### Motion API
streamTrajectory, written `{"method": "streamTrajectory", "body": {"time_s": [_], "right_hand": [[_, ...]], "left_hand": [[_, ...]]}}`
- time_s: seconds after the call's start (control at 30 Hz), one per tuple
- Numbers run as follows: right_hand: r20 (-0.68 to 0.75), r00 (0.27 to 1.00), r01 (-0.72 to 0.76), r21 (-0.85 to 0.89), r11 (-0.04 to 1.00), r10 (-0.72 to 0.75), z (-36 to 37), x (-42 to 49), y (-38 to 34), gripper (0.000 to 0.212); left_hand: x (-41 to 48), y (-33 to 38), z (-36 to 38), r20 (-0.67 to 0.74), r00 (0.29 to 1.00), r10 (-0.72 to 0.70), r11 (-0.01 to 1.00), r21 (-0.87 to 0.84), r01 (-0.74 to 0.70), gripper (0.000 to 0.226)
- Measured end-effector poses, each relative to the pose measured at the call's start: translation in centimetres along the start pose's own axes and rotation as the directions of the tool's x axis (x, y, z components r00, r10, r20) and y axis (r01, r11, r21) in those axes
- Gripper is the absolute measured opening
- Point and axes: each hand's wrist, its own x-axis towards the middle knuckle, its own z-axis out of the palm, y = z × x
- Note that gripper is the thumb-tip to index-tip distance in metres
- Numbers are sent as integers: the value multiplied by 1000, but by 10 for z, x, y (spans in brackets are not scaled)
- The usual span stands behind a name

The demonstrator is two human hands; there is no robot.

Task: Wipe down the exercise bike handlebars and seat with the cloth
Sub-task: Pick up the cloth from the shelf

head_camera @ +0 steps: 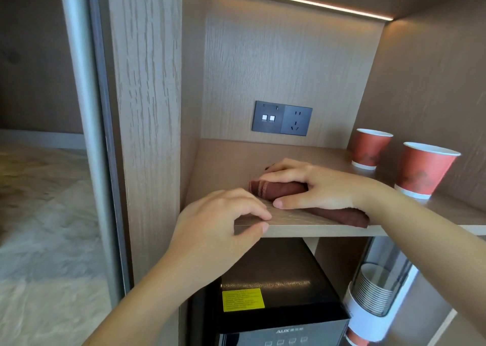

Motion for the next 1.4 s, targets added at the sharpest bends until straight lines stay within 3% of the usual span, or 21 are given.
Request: {"method": "streamTrajectory", "body": {"time_s": [0.13, 0.47, 0.6, 0.73, 0.87, 0.97, 1.17, 1.4], "right_hand": [[-111, 993, 40, 39, 998, -35, 2, -4, -5, 31], [-359, 933, 21, 12, 1000, -15, 15, -31, -16, 33], [-545, 837, -41, -166, 985, -57, 30, -49, -22, 35], [-643, 751, -115, -354, 928, -152, 54, -71, -24, 39], [-755, 651, -185, -265, 946, -84, 82, -97, -35, 37], [-787, 617, -213, -158, 964, 7, 102, -116, -48, 37], [-743, 634, -347, -26, 938, 214, 154, -163, -49, 42], [-740, 495, -519, 168, 838, 455, 200, -247, -59, 46]], "left_hand": [[0, 0, 1, -15, 1000, -1, 1000, 2, 1, 16], [-4, -4, 6, -91, 994, 61, 998, 36, -58, 19], [-10, -8, 7, -77, 987, 142, 987, 92, -134, 22], [-24, -6, 17, -155, 968, 198, 971, 164, -172, 31], [-51, 0, 39, -253, 921, 296, 946, 211, -246, 28], [-69, 5, 54, -275, 907, 318, 944, 182, -276, 27], [-99, 16, 92, -145, 931, 336, 940, 113, -322, 28], [-133, 70, 143, -22, 909, 417, 909, -9, -418, 30]]}}
